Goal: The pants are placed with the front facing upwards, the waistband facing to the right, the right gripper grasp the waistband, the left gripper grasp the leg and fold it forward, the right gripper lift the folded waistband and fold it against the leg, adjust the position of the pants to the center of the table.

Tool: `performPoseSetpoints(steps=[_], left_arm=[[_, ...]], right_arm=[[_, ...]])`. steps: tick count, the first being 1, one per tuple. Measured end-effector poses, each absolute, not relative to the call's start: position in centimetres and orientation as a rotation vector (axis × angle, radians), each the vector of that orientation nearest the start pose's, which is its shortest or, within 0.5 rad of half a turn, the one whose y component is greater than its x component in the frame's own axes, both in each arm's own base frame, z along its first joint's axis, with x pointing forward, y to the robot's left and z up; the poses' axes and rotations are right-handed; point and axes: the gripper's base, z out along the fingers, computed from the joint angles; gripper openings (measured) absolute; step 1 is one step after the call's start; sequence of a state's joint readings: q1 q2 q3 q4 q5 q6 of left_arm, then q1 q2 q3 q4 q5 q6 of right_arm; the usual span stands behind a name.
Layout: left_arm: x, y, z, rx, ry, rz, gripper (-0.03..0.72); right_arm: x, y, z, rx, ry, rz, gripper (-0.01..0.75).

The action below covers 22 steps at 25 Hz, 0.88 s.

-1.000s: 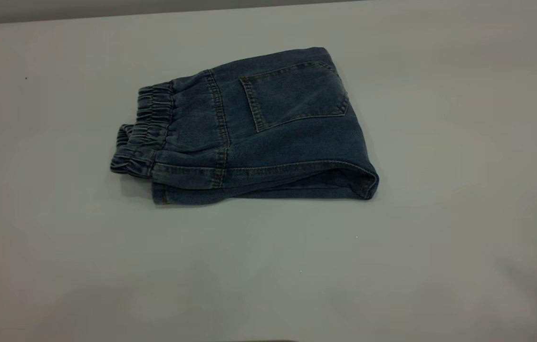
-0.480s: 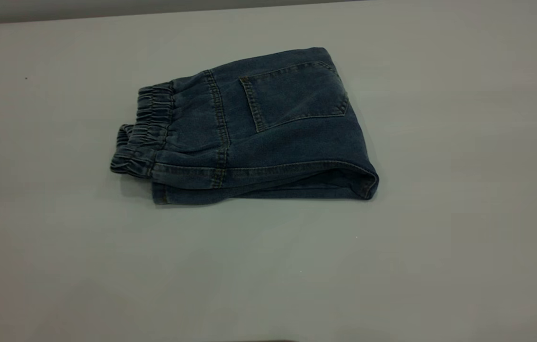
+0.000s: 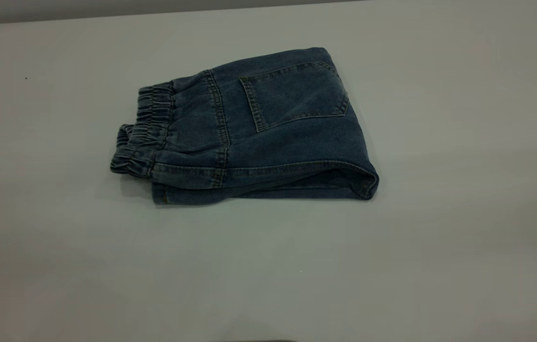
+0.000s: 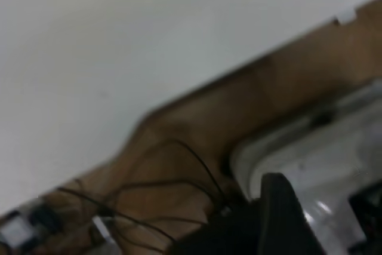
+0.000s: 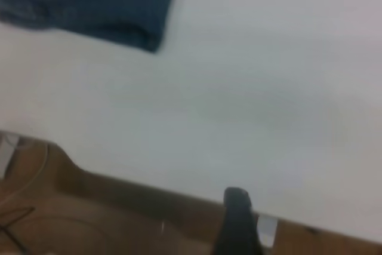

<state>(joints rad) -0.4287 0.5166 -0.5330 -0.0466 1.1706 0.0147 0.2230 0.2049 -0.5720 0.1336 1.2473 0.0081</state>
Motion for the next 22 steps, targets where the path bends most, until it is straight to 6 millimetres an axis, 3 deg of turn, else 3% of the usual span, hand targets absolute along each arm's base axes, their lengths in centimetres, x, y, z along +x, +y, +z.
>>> performPoseSetpoints(steps=[4,10,22], left_arm=[[5.6,-3.2,26.3,0.570,2.594,-0.235,0.338],[6.0,-3.4,25.9,0.565,2.553,-0.246,0.338],[5.9,-3.4,25.7,0.582,2.556,-0.240,0.337]], right_arm=[[1.0,1.4,26.8,-0.263,2.377,0.278,0.473],[1.7,1.4,26.7,-0.265,2.296,0.256,0.473],[1.8,1.4,26.4,-0.270,2.308,0.250,0.473]])
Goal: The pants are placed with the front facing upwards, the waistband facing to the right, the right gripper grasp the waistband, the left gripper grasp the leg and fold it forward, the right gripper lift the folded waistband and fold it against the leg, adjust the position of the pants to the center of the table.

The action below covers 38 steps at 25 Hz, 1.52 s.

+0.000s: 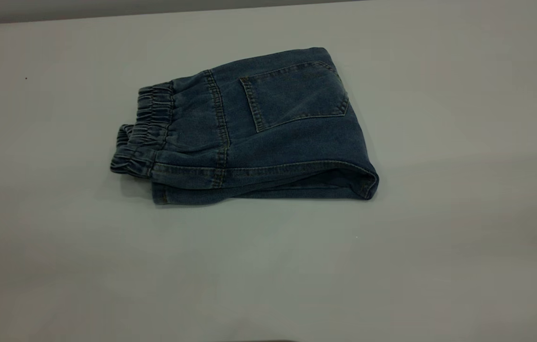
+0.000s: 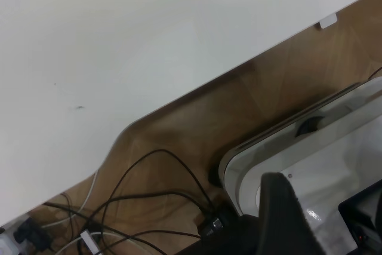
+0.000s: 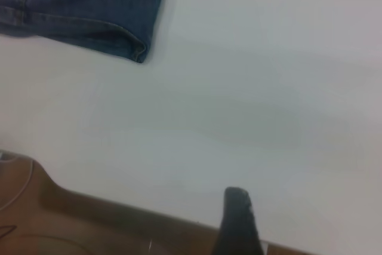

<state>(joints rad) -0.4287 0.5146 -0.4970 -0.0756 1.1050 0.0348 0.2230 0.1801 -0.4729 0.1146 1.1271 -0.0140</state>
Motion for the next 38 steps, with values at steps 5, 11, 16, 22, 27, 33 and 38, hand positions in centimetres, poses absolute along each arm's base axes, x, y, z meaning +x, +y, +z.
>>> performPoseSetpoints(steps=[5,11,16,22,27,33,38], left_arm=[[5.9,-3.4,25.7,0.582,2.550,-0.241,0.337],[4.8,-2.1,26.4,0.380,2.470,-0.210,0.337],[3.0,-1.0,26.9,0.173,2.353,-0.140,0.337],[0.5,-0.7,27.2,0.068,2.188,-0.090,0.337],[-1.1,-0.6,27.0,0.066,2.103,-0.083,0.337],[-1.1,-0.6,27.0,0.066,2.105,-0.084,0.337],[-1.1,-0.6,27.0,0.066,2.105,-0.084,0.337]], right_arm=[[1.8,1.4,26.4,-0.270,2.308,0.250,0.473],[1.2,1.1,26.5,-0.134,2.265,0.203,0.473],[-0.5,1.0,26.5,-0.068,2.145,0.168,0.473],[-0.7,1.0,26.4,-0.068,2.132,0.171,0.473],[-0.7,1.0,26.4,-0.068,2.132,0.173,0.473],[-0.7,1.0,26.4,-0.068,2.132,0.173,0.473],[-0.7,1.0,26.4,-0.069,2.132,0.174,0.473]])
